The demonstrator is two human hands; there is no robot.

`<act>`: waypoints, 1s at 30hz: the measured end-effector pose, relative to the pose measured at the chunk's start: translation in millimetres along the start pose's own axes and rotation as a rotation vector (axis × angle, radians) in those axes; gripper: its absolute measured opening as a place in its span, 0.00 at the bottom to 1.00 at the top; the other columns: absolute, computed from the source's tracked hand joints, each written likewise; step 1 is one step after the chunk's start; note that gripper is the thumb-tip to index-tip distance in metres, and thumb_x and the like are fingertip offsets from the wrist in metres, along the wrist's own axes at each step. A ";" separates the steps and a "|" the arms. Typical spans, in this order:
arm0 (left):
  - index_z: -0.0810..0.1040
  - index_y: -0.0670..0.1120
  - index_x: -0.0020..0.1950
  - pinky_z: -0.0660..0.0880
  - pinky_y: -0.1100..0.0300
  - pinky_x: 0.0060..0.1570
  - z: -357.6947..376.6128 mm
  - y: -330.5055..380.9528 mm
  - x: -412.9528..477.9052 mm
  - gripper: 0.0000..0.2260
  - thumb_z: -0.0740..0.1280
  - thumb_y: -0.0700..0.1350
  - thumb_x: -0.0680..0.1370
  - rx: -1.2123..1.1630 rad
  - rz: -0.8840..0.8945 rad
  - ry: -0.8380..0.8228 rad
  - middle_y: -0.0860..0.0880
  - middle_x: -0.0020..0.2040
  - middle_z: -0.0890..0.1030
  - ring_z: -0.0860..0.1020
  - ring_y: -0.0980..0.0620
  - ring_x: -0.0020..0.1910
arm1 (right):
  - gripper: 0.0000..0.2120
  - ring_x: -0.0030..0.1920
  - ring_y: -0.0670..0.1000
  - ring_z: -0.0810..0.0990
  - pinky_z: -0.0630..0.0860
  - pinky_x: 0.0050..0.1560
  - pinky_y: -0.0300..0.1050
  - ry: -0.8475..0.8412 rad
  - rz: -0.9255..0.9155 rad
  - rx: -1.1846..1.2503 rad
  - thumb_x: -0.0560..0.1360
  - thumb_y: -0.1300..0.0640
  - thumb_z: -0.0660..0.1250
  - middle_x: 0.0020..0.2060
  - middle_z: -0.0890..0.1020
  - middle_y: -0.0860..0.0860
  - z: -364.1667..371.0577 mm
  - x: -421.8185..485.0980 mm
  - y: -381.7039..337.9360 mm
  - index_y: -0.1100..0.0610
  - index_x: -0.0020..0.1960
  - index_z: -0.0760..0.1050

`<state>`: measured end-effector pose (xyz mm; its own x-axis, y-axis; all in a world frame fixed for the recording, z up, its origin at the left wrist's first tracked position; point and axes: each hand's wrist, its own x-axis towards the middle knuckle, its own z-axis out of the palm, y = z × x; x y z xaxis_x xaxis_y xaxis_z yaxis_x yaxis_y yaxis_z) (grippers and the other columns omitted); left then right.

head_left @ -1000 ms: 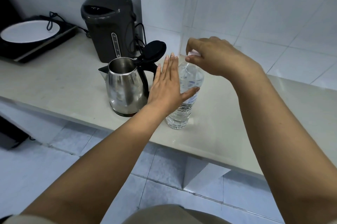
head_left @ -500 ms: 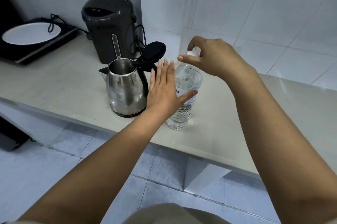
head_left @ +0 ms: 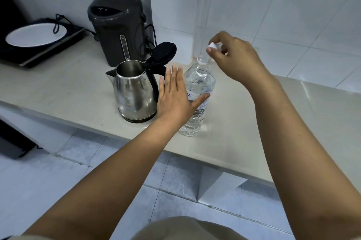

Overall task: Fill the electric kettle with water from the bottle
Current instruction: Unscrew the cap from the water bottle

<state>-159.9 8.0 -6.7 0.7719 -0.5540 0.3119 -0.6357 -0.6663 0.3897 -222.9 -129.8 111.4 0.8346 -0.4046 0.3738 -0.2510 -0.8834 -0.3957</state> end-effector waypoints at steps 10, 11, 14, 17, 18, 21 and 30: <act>0.44 0.41 0.79 0.37 0.55 0.75 13.5 -8.5 -12.6 0.44 0.56 0.69 0.76 -0.091 0.003 -0.053 0.45 0.80 0.46 0.40 0.52 0.78 | 0.15 0.57 0.61 0.77 0.70 0.50 0.48 -0.180 0.344 -0.089 0.78 0.52 0.61 0.56 0.80 0.57 79.9 -37.0 92.3 0.56 0.63 0.70; 0.44 0.41 0.79 0.37 0.56 0.75 15.0 -9.2 -13.5 0.44 0.57 0.69 0.76 -0.103 0.002 -0.056 0.45 0.80 0.46 0.40 0.52 0.78 | 0.15 0.57 0.61 0.77 0.70 0.49 0.48 -0.204 0.361 -0.089 0.78 0.52 0.61 0.56 0.80 0.57 89.0 -43.3 99.8 0.57 0.63 0.70; 0.43 0.41 0.79 0.36 0.58 0.74 21.4 -10.3 -14.4 0.44 0.57 0.68 0.76 -0.130 -0.001 -0.058 0.46 0.80 0.46 0.40 0.53 0.78 | 0.13 0.55 0.61 0.77 0.70 0.47 0.48 -0.249 0.400 -0.097 0.78 0.53 0.61 0.54 0.80 0.58 115.2 -60.6 120.1 0.59 0.59 0.71; 0.43 0.42 0.79 0.35 0.60 0.74 26.7 -11.0 -14.3 0.44 0.57 0.67 0.76 -0.157 -0.002 -0.046 0.46 0.80 0.46 0.40 0.54 0.78 | 0.12 0.55 0.61 0.78 0.70 0.47 0.48 -0.289 0.413 -0.157 0.79 0.53 0.59 0.54 0.80 0.58 136.5 -75.2 133.8 0.58 0.58 0.72; 0.43 0.42 0.79 0.35 0.60 0.74 28.2 -10.9 -14.1 0.44 0.58 0.67 0.76 -0.167 0.000 -0.039 0.46 0.80 0.46 0.40 0.54 0.78 | 0.12 0.54 0.62 0.78 0.70 0.46 0.47 -0.298 0.417 -0.176 0.80 0.53 0.58 0.54 0.80 0.59 142.6 -79.0 137.6 0.58 0.58 0.72; 0.44 0.42 0.79 0.34 0.63 0.73 30.7 -11.3 -14.1 0.44 0.59 0.67 0.76 -0.198 0.005 -0.020 0.46 0.80 0.48 0.41 0.54 0.78 | 0.13 0.54 0.62 0.78 0.67 0.44 0.46 -0.330 0.430 -0.210 0.81 0.54 0.56 0.54 0.80 0.60 157.2 -91.0 144.8 0.57 0.60 0.72; 0.44 0.42 0.79 0.36 0.62 0.74 35.6 -13.2 -15.6 0.43 0.59 0.66 0.76 -0.237 0.007 -0.004 0.46 0.80 0.49 0.42 0.54 0.78 | 0.14 0.59 0.60 0.76 0.71 0.54 0.49 -0.382 0.462 -0.149 0.80 0.56 0.54 0.61 0.75 0.56 179.2 -117.9 157.9 0.51 0.64 0.70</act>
<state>-163.9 7.7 -47.6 0.7673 -0.5603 0.3119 -0.6208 -0.5269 0.5805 -273.1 -179.3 -145.4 0.7326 -0.6649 -0.1457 -0.6717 -0.6715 -0.3130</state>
